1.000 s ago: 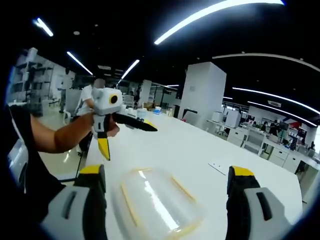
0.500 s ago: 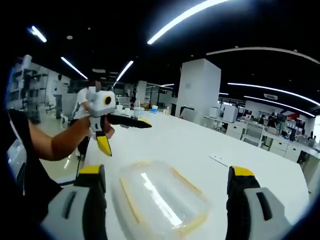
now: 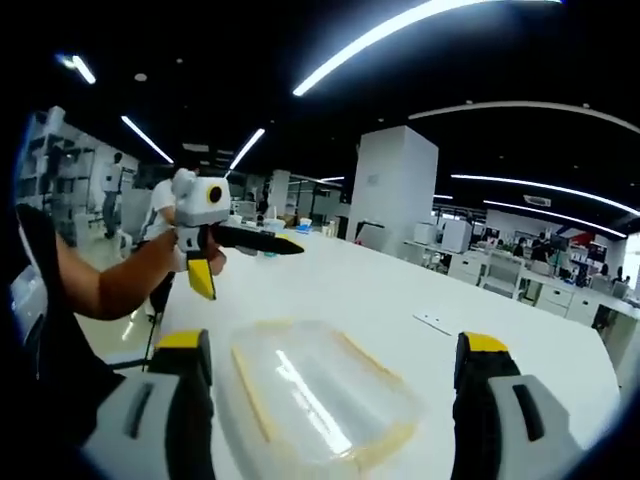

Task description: Snap each plastic latch of the storage box into its locked position after aligning the lid with the box until every specified latch is closed and the lid sits flush.

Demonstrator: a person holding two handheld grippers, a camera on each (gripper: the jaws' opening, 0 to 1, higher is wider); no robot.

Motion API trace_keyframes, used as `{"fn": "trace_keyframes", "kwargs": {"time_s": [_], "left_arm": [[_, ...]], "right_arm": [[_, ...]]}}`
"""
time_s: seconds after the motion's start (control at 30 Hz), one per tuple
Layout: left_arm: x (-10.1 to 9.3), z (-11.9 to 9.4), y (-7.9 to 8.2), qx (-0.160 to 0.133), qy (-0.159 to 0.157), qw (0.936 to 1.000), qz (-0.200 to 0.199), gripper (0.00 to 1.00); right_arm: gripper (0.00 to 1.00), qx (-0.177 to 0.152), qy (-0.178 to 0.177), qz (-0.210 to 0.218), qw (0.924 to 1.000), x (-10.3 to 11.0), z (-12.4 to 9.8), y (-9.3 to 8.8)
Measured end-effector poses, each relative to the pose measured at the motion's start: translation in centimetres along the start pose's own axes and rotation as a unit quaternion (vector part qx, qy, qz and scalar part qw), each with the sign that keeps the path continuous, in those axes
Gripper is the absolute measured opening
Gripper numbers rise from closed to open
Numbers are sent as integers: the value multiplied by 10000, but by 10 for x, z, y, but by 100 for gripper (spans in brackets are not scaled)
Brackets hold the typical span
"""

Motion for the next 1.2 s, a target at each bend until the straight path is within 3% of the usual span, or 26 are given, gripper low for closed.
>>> {"fn": "trace_keyframes", "kwargs": {"time_s": [0.13,0.3,0.5,0.57,0.63,0.7,0.73,0.8,0.83,0.93,1.0,1.2], "left_arm": [[-2,4,-5,59,33,10000,19,100],[-1,3,-3,-106,50,9999,-28,100],[-1,2,-4,-165,70,9998,15,100],[-1,2,-5,-180,70,9998,25,100],[-2,2,-8,-125,51,9999,66,100],[-2,2,-10,-112,79,9999,81,100],[-2,2,-11,-114,78,9999,70,100],[-2,2,-11,-127,60,9999,28,100],[-3,3,-12,-139,41,9999,-27,100],[-6,3,-13,-170,-22,9997,-179,100],[-9,4,-18,-111,-52,9996,-242,100],[-15,4,-33,31,-60,9996,-286,100]], "right_arm": [[100,-128,-71,-65,9999,1,-4,-2],[98,-294,-207,-283,9990,2,-8,-3],[100,-544,-664,-648,9942,-9,-13,-9],[100,-748,-855,-567,9919,-17,-19,-9],[100,-895,-692,-300,9931,-14,-22,-9],[97,-1454,-723,-473,9856,-15,-29,2],[97,-1611,-833,-302,9829,-19,-32,2],[98,-1394,-862,-313,9860,-21,-32,-7],[98,-1072,-1085,-162,9882,-27,-32,-20],[92,-976,-894,-23,9912,-24,-28,-27],[91,-603,-786,288,9947,-18,-24,-40],[100,-515,-514,263,9970,-1,-14,-45]]}}
Point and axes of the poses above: the point that each gripper's makers call its tool centre point, and the gripper's own axes: z roughly forward along the fingers, x roughly to its left, y roughly out of its top, the point moved 1 cm from there along -z, roughly backward along the fingers, and after that the axes turned 8 degrees about z, right-handed, at the moved point
